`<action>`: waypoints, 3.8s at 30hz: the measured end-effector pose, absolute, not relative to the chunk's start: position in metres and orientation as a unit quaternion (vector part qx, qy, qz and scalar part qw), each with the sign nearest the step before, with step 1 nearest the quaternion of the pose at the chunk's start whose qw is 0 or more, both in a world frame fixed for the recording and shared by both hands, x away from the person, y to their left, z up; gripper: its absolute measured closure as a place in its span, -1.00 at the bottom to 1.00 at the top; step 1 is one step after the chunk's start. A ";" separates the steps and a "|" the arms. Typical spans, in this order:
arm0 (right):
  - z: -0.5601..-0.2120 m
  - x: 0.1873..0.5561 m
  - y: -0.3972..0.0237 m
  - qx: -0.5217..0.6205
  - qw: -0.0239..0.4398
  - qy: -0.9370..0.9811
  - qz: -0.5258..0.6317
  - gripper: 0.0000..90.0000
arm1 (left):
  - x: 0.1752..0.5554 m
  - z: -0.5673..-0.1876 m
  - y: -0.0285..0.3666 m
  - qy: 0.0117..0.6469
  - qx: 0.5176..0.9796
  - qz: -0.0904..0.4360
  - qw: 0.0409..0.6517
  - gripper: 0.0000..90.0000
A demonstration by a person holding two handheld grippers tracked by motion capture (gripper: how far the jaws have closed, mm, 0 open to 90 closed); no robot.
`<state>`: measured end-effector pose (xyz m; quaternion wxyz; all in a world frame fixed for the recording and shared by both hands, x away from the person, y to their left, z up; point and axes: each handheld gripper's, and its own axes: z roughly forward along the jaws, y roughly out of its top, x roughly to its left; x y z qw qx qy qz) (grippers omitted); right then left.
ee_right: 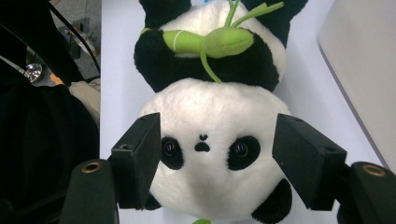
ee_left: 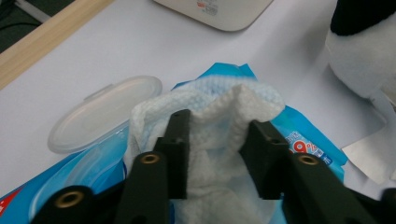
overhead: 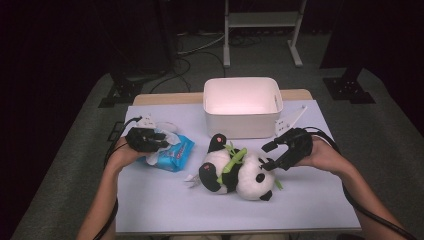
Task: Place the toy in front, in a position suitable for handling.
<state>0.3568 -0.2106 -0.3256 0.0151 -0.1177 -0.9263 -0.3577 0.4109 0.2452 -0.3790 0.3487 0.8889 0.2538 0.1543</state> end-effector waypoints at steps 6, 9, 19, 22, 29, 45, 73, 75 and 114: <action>-0.327 0.355 -0.216 -0.122 0.015 -0.924 -0.362 -0.31 | 0.414 -0.380 0.244 0.245 0.898 0.145 0.337 0.79; -0.328 0.355 -0.218 -0.120 0.014 -0.923 -0.366 -0.31 | 0.414 -0.379 0.243 0.238 0.901 0.144 0.332 0.89; -0.338 0.355 -0.225 -0.127 0.017 -0.917 -0.378 -0.31 | 0.410 -0.373 0.244 0.218 0.908 0.119 0.338 0.98; -0.339 0.355 -0.226 -0.128 0.018 -0.916 -0.380 -0.31 | 0.409 -0.372 0.244 0.213 0.910 0.116 0.337 0.98; -0.339 0.355 -0.229 -0.130 0.015 -0.914 -0.383 -0.32 | 0.403 -0.366 0.243 0.203 0.907 0.099 0.355 0.98; -0.341 0.353 -0.233 -0.132 0.013 -0.911 -0.391 -0.33 | 0.384 -0.330 0.201 0.122 0.904 0.058 0.405 0.98; -0.330 0.339 -0.277 -0.161 -0.008 -0.902 -0.399 -0.33 | 0.355 -0.268 0.075 -0.029 0.914 0.020 0.405 0.98; -0.330 0.337 -0.281 -0.164 -0.009 -0.901 -0.401 -0.33 | 0.353 -0.268 0.066 -0.036 0.915 0.014 0.401 0.98; -0.318 0.344 -0.183 -0.056 -0.018 -0.913 -0.404 -0.18 | 0.350 -0.295 0.103 0.017 0.922 0.006 0.387 0.48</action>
